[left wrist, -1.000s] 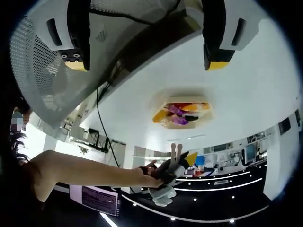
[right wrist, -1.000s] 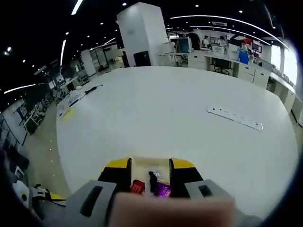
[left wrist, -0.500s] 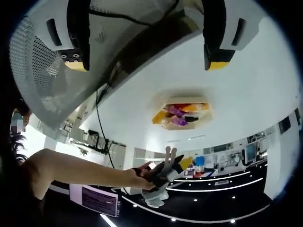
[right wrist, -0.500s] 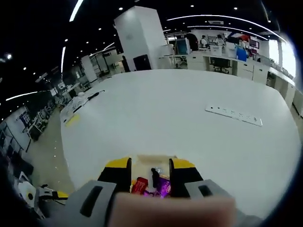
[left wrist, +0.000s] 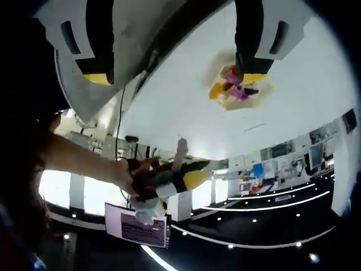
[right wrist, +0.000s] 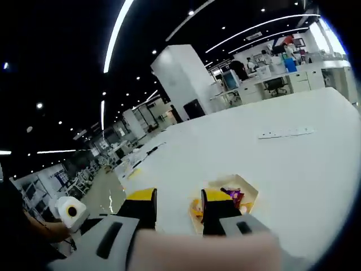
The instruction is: Place the target food into the container with the food tongs after gripping and lifting it, then release it inside without dropping or visibly crushing the food.
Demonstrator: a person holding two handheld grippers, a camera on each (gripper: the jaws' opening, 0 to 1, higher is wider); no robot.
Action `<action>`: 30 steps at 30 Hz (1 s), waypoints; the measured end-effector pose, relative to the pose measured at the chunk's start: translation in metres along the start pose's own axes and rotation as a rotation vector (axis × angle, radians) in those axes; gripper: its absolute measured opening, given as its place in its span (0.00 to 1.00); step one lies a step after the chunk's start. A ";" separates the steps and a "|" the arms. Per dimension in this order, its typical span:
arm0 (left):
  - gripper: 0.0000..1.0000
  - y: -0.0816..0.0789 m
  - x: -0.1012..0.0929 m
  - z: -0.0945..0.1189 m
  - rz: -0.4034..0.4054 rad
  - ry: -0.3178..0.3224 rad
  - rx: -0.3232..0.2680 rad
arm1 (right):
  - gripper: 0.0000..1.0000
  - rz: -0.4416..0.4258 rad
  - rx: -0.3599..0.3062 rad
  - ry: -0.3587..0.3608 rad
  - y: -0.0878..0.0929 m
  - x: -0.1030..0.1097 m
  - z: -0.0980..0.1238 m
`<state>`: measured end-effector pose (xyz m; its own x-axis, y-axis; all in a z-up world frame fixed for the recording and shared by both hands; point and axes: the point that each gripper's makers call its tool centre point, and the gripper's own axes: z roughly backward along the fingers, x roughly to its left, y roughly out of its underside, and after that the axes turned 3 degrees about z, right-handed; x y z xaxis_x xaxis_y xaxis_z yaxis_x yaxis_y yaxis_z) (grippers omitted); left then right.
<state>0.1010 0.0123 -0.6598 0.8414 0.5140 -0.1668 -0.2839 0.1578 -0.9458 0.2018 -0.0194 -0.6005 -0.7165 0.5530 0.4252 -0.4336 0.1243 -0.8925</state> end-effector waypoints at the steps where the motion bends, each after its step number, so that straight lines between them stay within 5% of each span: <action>1: 0.78 -0.007 -0.013 -0.008 0.019 0.040 -0.017 | 0.30 -0.013 -0.033 -0.037 0.000 0.010 0.009; 6: 0.61 -0.017 -0.043 -0.024 0.096 0.144 -0.043 | 0.30 -0.028 -0.095 -0.163 0.011 0.043 0.037; 14: 0.35 -0.032 -0.074 -0.016 0.235 0.310 -0.099 | 0.30 -0.057 -0.157 -0.291 0.031 0.072 0.048; 30: 0.19 -0.030 -0.071 0.003 0.256 0.302 -0.117 | 0.30 -0.037 -0.211 -0.453 0.044 0.110 0.038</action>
<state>0.0482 -0.0263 -0.6186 0.8522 0.2513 -0.4588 -0.4621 -0.0495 -0.8854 0.0833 0.0155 -0.5879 -0.8882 0.1371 0.4384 -0.3773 0.3268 -0.8665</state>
